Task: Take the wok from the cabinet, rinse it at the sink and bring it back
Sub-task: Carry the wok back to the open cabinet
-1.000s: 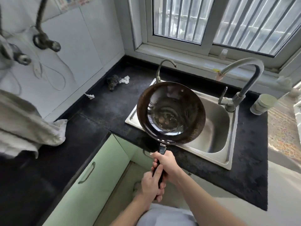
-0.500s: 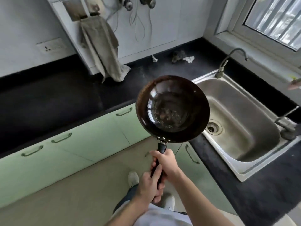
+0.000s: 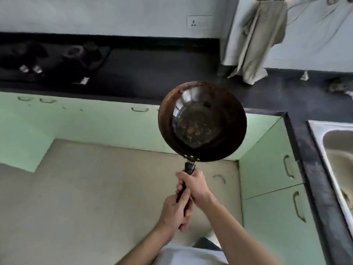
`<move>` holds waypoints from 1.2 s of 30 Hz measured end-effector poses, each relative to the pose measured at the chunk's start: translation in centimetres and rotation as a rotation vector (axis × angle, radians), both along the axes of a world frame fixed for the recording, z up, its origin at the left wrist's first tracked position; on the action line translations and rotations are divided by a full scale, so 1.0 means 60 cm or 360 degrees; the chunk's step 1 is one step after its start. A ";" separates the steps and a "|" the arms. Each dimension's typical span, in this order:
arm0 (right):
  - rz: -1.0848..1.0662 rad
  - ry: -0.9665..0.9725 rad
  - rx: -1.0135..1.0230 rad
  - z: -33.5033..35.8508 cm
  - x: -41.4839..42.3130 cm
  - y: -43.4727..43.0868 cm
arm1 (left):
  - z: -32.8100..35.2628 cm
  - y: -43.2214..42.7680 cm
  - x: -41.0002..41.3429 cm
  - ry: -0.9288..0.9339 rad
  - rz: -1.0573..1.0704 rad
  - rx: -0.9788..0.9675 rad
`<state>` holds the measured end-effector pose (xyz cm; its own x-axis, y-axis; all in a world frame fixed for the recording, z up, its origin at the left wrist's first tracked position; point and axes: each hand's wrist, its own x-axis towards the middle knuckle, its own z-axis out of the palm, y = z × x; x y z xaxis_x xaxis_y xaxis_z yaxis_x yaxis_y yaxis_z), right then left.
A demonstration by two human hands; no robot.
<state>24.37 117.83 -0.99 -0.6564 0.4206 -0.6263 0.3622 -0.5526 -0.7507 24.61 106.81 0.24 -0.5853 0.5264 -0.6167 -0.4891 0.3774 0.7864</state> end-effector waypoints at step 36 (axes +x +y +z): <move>0.1816 -0.0045 0.0066 -0.031 -0.597 -0.874 | -0.011 -0.777 -0.434 -0.0139 0.1724 0.0023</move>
<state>-11.47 65.37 -2.85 -0.6547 -0.3915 -0.6466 0.6543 0.1348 -0.7441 -1.42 60.18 -0.41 -0.6978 -0.2355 -0.6764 -0.6110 -0.2971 0.7338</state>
